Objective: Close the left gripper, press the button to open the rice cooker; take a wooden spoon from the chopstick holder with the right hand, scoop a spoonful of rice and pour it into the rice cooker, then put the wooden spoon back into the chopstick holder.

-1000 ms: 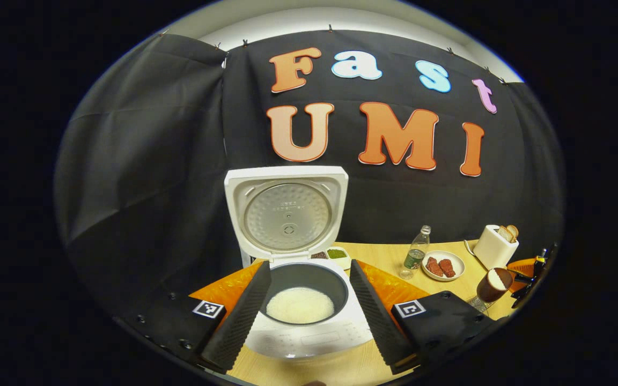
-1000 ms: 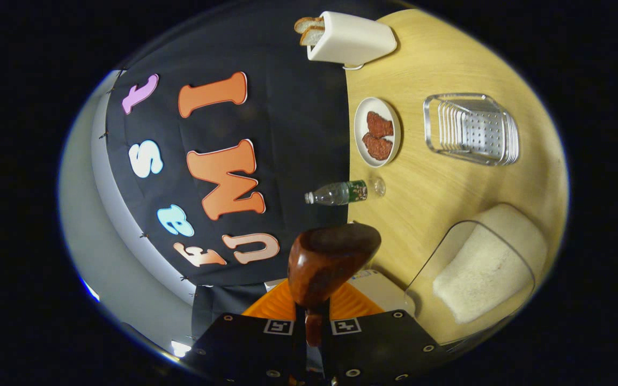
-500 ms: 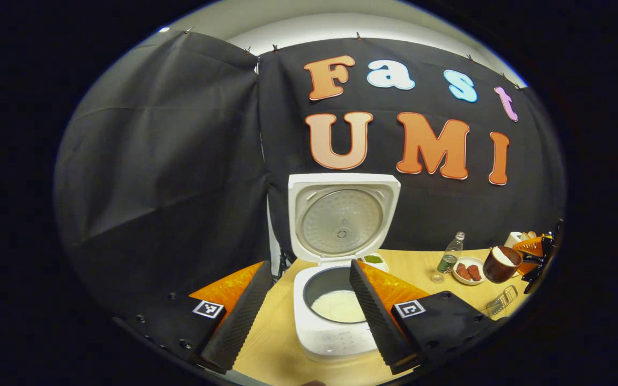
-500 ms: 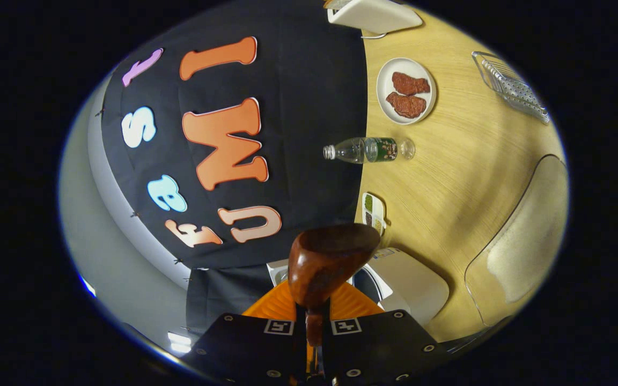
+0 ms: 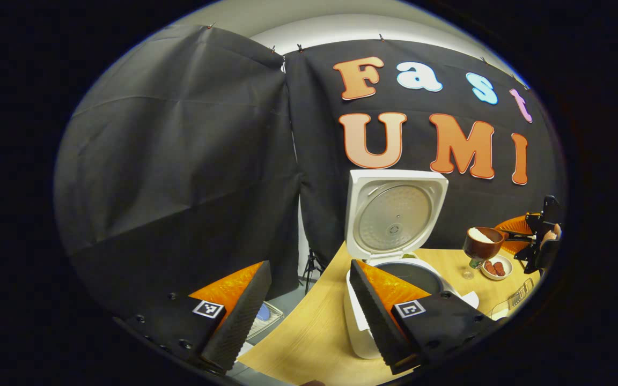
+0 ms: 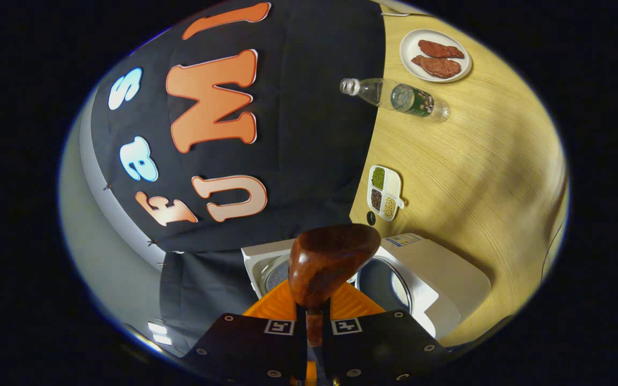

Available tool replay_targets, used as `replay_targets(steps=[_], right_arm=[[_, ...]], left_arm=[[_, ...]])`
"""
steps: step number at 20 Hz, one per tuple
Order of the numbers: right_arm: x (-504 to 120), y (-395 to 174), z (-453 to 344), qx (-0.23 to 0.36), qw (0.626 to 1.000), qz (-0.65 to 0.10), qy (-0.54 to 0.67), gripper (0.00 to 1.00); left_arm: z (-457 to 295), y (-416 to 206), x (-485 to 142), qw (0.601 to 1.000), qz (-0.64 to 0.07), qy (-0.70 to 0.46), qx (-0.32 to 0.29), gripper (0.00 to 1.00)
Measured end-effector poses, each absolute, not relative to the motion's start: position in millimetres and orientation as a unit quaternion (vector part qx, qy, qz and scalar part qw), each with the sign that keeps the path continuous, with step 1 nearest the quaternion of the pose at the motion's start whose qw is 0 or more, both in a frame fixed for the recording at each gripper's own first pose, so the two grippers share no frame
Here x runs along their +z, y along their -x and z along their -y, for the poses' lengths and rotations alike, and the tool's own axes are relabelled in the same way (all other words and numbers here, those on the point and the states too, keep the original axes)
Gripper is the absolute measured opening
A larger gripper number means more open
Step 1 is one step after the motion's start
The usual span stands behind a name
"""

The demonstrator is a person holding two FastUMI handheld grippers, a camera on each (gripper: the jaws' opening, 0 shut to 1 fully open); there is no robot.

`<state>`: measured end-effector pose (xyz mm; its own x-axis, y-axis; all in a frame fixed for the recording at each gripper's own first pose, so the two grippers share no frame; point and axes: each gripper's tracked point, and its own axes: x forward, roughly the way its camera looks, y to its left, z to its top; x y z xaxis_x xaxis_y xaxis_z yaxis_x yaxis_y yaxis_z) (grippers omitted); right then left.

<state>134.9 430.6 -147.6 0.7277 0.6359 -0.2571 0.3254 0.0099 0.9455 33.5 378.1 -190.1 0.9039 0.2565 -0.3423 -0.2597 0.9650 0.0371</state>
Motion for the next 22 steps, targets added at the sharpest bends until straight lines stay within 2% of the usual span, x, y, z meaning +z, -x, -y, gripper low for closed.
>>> replay_targets(steps=[7,12,15,22], right_arm=[[-159.2,-165.6,-482.2,0.125,0.746,-0.362,-0.545,0.11],[-156.0,-180.1,-489.0,0.137,0.836,-0.343,-0.406,0.11],[-147.8,-181.3,-493.8,0.146,0.868,-0.328,-0.344,0.11],[-146.4,-174.6,-506.9,0.159,0.904,-0.31,-0.247,0.11]], left_arm=[[-418.7,-25.5,-211.6,0.968,-0.198,0.031,0.148,1.0],[-434.3,-24.7,-224.3,0.965,-0.214,0.04,0.147,1.0],[-437.9,-26.5,-230.8,0.963,-0.222,0.055,0.143,0.99],[-442.6,-30.2,-231.8,0.963,-0.226,0.053,0.138,1.0]])
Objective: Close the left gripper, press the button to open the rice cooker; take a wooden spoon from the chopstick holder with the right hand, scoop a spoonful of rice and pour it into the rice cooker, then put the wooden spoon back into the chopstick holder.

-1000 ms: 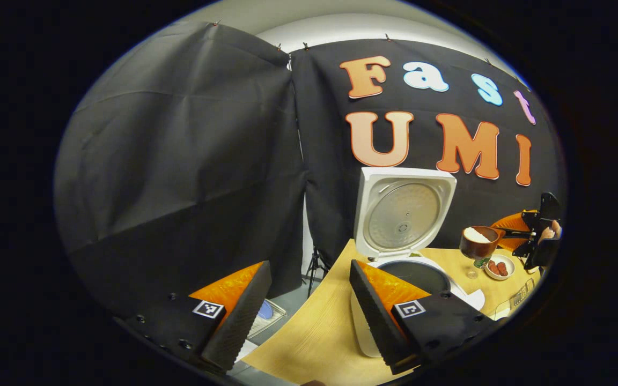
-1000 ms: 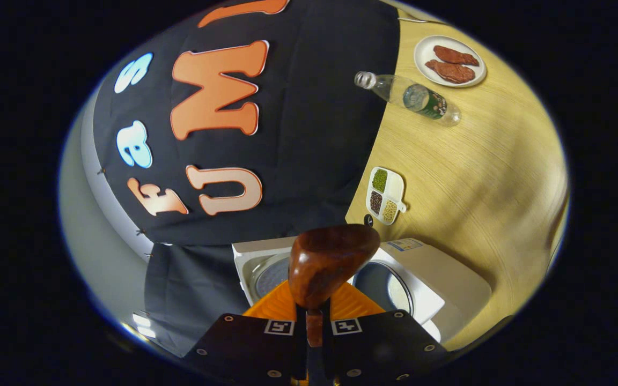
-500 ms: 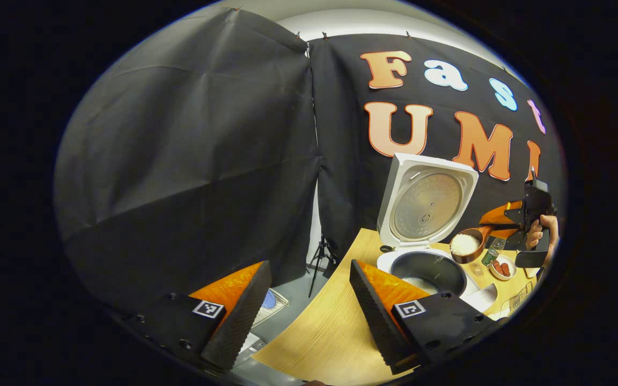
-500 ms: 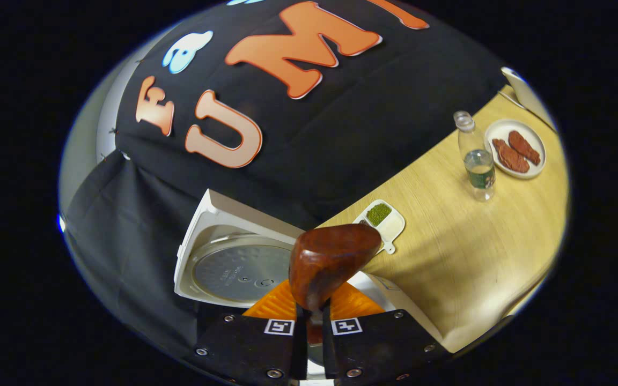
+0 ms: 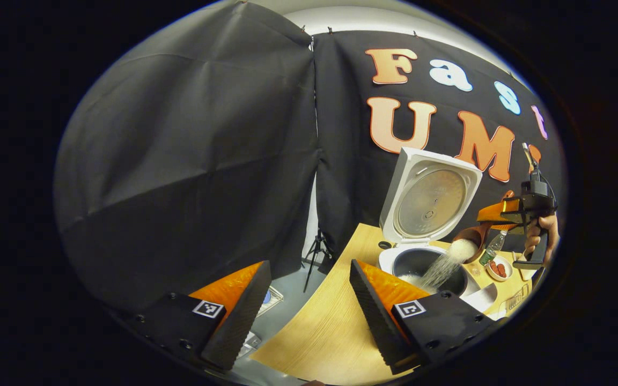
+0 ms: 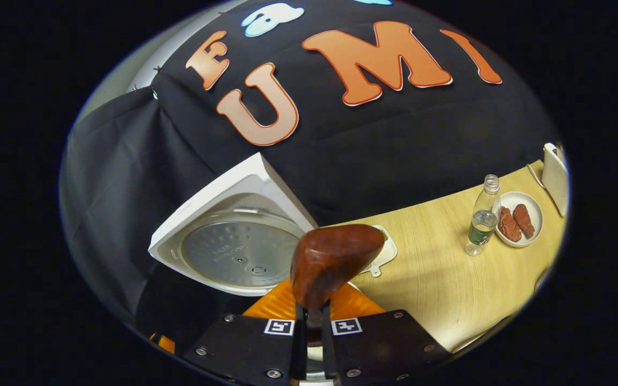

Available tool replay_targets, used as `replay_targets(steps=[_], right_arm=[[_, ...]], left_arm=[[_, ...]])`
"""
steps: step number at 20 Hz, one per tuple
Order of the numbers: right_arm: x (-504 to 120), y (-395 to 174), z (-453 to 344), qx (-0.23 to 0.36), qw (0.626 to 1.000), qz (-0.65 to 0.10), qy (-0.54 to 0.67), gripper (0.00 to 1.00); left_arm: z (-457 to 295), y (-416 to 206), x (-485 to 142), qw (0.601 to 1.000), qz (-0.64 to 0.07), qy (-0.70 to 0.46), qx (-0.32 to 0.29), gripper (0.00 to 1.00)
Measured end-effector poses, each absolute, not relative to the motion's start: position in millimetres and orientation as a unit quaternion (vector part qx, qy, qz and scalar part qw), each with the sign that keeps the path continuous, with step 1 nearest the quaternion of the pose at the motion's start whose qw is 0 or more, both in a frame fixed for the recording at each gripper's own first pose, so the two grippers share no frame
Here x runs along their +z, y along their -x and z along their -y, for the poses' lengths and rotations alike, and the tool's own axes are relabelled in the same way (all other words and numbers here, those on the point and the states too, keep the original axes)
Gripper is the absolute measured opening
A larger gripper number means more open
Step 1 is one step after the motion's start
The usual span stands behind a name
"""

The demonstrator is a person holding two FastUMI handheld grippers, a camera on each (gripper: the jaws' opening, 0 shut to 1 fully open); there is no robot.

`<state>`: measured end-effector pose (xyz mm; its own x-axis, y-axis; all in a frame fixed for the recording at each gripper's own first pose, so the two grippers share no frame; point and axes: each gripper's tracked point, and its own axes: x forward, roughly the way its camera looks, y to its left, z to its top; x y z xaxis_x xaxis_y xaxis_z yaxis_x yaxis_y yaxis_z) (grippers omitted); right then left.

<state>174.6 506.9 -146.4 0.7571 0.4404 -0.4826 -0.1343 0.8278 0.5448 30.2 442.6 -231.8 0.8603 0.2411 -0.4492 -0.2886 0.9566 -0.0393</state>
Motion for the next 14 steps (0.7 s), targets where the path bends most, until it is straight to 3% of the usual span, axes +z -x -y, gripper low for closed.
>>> replay_targets(steps=[13,14], right_arm=[[-85.7,-163.9,-538.5,0.223,0.955,-0.189,-0.056,0.11],[-80.1,-164.8,-541.3,0.228,0.957,-0.174,-0.038,0.07]], left_arm=[[-443.1,-23.3,-239.5,0.959,-0.234,0.067,0.145,1.0],[-443.8,-21.2,-239.7,0.959,-0.233,0.066,0.146,1.0]])
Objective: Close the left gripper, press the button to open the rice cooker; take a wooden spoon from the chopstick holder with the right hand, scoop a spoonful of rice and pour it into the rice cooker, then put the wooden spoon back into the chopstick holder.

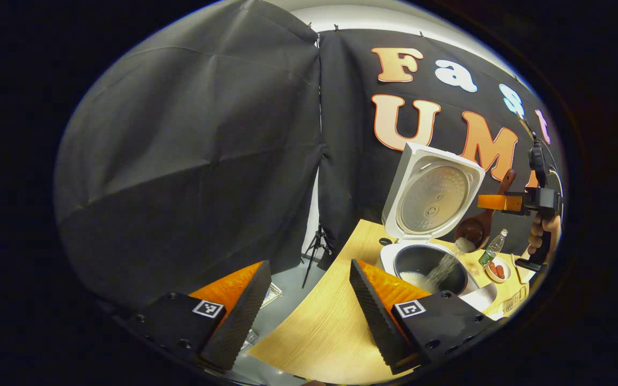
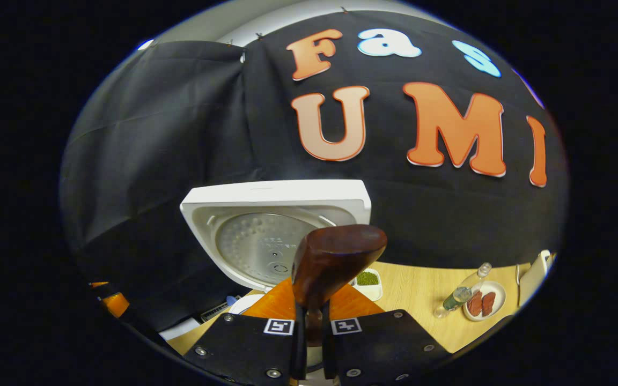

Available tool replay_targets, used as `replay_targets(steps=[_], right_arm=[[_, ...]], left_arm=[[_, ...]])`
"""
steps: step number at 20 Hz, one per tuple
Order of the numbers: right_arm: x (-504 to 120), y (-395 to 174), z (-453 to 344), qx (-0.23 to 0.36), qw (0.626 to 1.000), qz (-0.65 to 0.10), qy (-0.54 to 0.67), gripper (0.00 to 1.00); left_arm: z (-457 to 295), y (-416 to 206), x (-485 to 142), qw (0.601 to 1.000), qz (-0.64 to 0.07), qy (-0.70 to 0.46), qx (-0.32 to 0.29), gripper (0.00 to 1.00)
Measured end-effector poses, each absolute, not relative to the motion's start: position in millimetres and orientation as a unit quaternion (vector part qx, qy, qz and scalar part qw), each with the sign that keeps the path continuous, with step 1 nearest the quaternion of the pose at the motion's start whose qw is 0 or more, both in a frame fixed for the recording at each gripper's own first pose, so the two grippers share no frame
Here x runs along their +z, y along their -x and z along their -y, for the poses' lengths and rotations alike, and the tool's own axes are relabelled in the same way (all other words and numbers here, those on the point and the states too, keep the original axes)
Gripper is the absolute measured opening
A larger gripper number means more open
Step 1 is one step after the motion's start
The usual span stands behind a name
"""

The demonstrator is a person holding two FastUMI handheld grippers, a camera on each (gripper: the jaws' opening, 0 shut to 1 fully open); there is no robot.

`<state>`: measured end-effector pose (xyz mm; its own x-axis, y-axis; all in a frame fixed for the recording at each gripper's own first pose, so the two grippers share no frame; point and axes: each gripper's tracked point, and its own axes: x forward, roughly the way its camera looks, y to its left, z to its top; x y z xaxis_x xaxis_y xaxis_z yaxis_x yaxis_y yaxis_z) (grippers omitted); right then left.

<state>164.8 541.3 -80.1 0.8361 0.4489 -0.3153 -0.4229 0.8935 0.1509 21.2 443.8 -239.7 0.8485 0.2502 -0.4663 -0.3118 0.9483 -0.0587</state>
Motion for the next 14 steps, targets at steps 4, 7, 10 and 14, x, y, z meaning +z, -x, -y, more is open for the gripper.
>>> replay_targets(steps=[4,7,10,14], right_arm=[[-62.1,-154.7,-550.8,0.242,0.961,-0.132,0.015,0.11],[-55.5,-145.7,-552.1,0.252,0.96,-0.113,0.042,0.11],[-44.3,-136.1,-544.8,0.267,0.958,-0.099,0.037,0.11],[-32.7,-128.5,-504.9,0.265,0.957,-0.111,-0.039,0.11]], left_arm=[[-439.5,-15.5,-237.3,0.96,-0.23,0.064,0.149,1.0],[-433.0,-11.6,-237.6,0.961,-0.225,0.059,0.149,1.0],[-417.2,-8.8,-238.6,0.961,-0.224,0.058,0.154,1.0],[-379.7,-4.4,-221.5,0.963,-0.213,0.066,0.148,1.0]])
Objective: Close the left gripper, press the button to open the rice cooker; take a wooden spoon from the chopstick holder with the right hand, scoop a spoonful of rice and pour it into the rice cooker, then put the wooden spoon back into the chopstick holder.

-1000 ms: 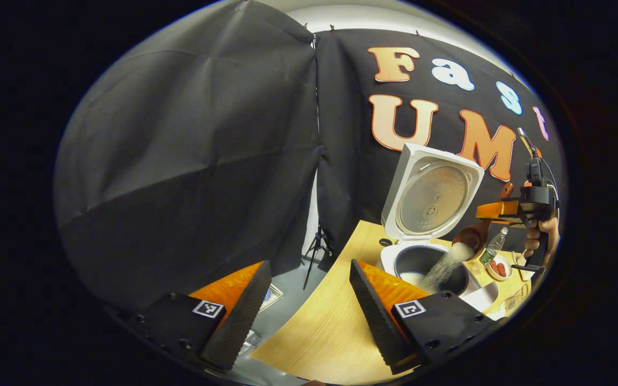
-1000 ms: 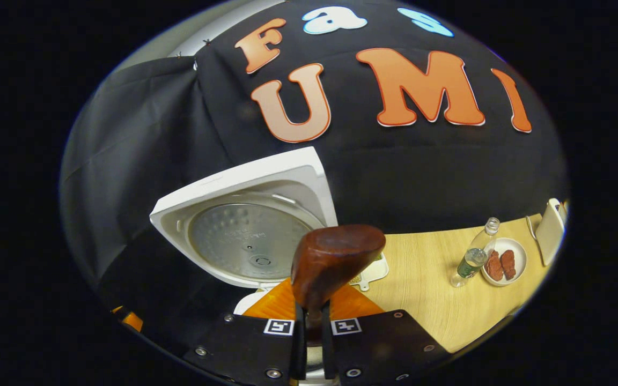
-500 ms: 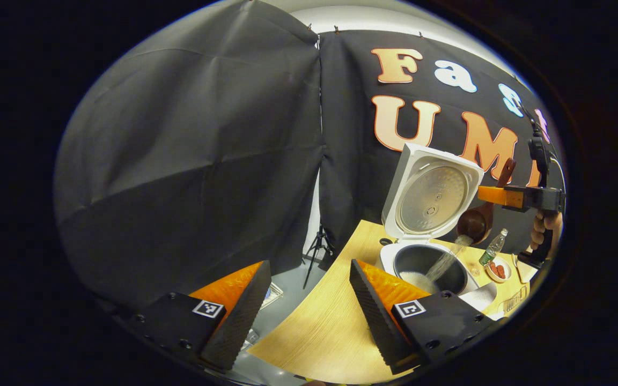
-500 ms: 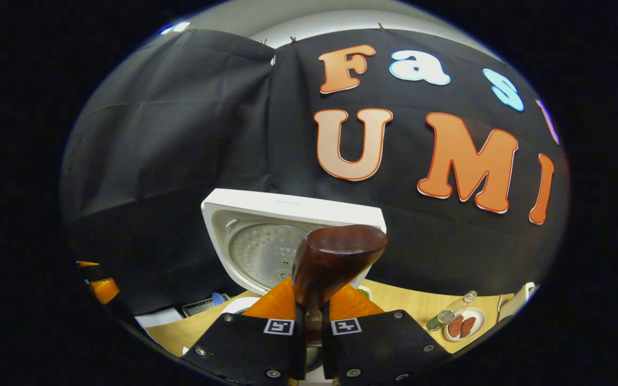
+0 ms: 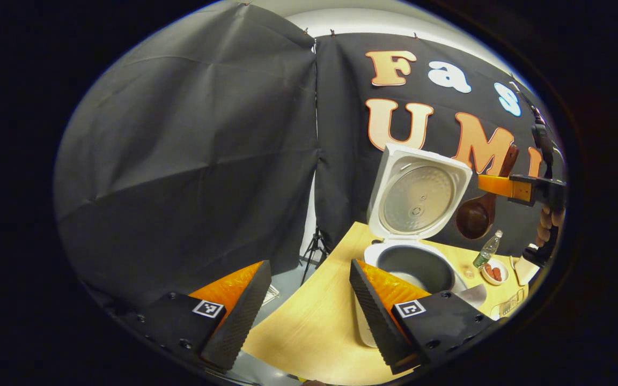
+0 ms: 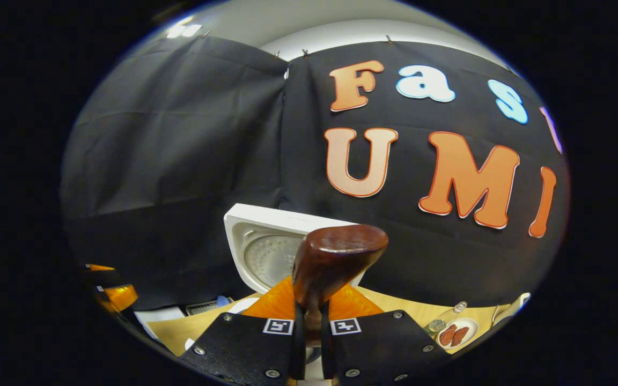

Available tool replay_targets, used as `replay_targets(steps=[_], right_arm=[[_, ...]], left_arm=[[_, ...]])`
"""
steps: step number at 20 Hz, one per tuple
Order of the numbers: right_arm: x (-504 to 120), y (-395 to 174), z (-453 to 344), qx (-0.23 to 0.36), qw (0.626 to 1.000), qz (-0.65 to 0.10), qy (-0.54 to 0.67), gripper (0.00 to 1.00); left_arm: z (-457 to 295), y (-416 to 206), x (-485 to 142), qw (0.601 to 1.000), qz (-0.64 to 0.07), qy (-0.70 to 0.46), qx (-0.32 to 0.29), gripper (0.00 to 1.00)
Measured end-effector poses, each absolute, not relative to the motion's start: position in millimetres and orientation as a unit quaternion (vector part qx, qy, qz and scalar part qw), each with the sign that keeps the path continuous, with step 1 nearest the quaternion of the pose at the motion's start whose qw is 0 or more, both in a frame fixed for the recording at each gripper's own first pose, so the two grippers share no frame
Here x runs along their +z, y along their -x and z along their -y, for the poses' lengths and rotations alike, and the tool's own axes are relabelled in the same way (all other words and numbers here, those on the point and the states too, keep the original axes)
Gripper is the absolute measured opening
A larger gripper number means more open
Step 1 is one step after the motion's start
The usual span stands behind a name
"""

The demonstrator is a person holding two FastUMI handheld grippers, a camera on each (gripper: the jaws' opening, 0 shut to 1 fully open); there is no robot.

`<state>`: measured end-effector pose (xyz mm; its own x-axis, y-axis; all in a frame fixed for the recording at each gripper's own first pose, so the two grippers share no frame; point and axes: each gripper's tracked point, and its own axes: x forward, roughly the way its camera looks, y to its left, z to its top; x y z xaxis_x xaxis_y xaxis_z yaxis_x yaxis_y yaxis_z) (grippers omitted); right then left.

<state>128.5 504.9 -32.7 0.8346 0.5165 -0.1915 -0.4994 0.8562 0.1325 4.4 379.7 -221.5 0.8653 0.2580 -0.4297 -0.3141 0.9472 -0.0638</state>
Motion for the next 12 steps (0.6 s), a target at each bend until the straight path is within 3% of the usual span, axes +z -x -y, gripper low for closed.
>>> replay_targets(steps=[5,12], right_arm=[[-34.3,-113.9,-424.8,0.251,0.942,-0.156,-0.16,0.11],[-83.2,-85.2,-276.8,0.155,0.954,-0.189,-0.175,0.11]], left_arm=[[-322.4,-3.6,-208.5,0.968,-0.208,0.065,0.125,1.0],[-224.5,-16.8,-202.4,0.97,-0.217,0.085,0.065,0.99]])
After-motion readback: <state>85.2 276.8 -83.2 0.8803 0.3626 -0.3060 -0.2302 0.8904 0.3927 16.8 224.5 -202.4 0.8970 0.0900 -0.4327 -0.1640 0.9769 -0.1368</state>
